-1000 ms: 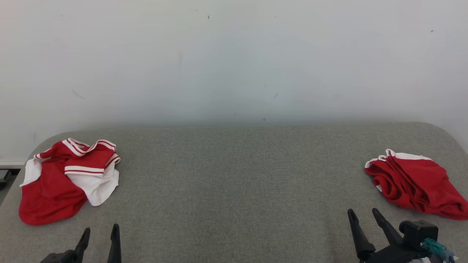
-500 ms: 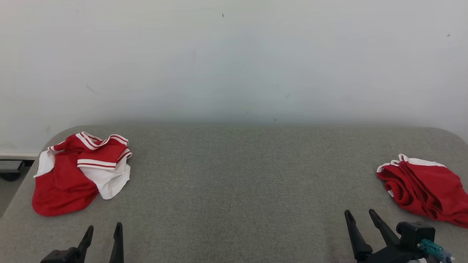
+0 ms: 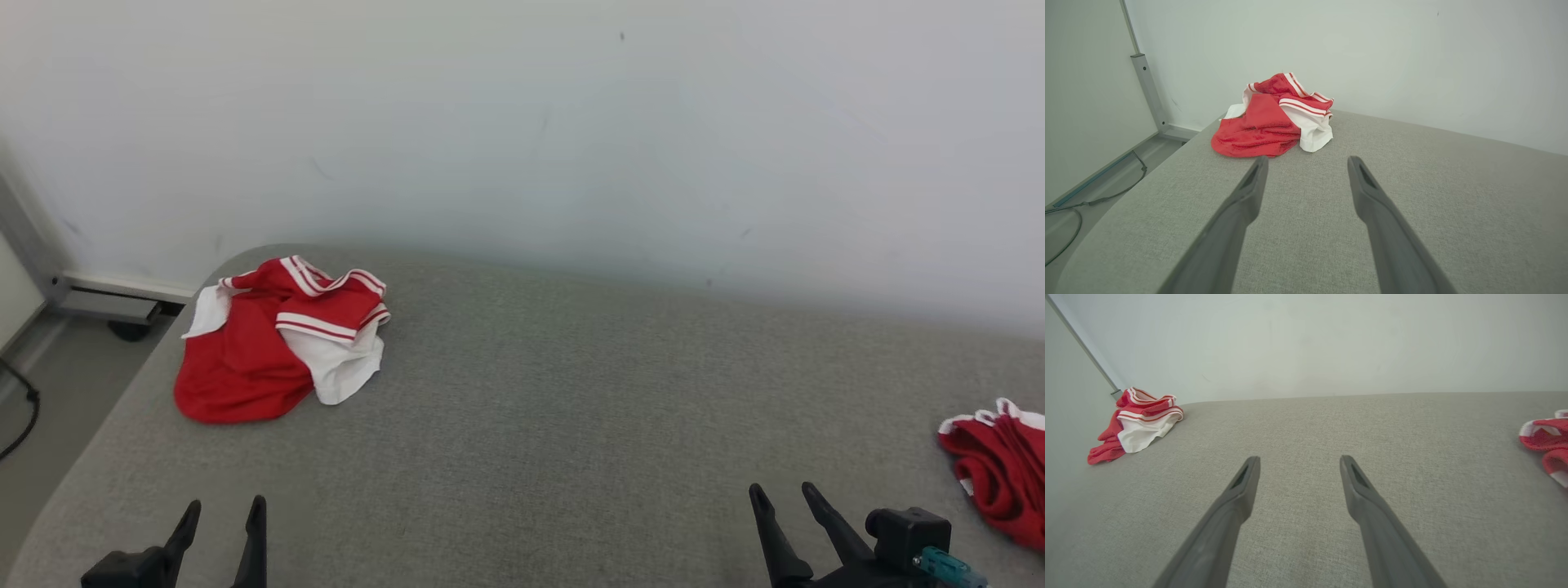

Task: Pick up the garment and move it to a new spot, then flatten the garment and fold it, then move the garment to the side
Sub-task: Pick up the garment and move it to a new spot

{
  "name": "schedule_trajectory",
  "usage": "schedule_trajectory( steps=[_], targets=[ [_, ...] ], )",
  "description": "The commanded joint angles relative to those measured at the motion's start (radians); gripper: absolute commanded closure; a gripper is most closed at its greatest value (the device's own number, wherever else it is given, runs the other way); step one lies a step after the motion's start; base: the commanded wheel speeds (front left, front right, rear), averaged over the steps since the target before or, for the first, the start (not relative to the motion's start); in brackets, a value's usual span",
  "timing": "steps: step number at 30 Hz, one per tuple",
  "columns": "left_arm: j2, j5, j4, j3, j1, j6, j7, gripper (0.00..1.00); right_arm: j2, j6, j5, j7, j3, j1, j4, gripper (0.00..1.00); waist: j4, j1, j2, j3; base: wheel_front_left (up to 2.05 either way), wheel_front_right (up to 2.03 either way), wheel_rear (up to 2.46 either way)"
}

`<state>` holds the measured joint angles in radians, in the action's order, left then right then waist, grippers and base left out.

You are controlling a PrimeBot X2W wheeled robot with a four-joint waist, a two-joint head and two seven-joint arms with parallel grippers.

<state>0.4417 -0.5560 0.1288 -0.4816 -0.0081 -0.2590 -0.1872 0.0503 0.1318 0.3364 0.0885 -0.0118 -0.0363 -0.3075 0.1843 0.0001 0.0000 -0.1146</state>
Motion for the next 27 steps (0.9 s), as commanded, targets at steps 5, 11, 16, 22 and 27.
schedule_trajectory(
  steps=[5,11,16,22,27],
  targets=[
    [0.027,0.007,-0.017,0.008,0.000,-0.008,0.012,0.00,0.001,-0.002,0.029,0.020,-0.033,0.013,-0.025,0.00,0.154,-0.0001,0.0000,0.002,0.00,0.00,0.00],
    [0.043,-0.001,-0.033,0.014,0.017,-0.015,0.018,0.00,0.001,-0.002,0.047,0.033,-0.070,0.027,-0.046,0.00,0.213,-0.0001,0.0000,0.005,0.00,0.00,0.00],
    [0.047,-0.004,-0.040,0.011,0.017,-0.012,0.022,0.00,0.001,-0.002,0.054,0.040,-0.089,0.032,-0.061,0.00,0.238,-0.0001,0.0000,0.008,0.00,0.00,0.00],
    [0.050,-0.005,-0.048,0.009,0.022,-0.020,0.021,0.00,0.002,-0.002,0.057,0.051,-0.106,0.041,-0.069,0.00,0.250,-0.0001,0.0000,0.015,0.00,0.00,0.00],
    [0.048,-0.009,-0.045,0.004,0.015,-0.015,0.026,0.00,0.001,-0.002,0.048,0.053,-0.109,0.043,-0.069,0.00,0.249,-0.0001,0.0000,0.021,0.00,0.00,0.00]
  ],
)
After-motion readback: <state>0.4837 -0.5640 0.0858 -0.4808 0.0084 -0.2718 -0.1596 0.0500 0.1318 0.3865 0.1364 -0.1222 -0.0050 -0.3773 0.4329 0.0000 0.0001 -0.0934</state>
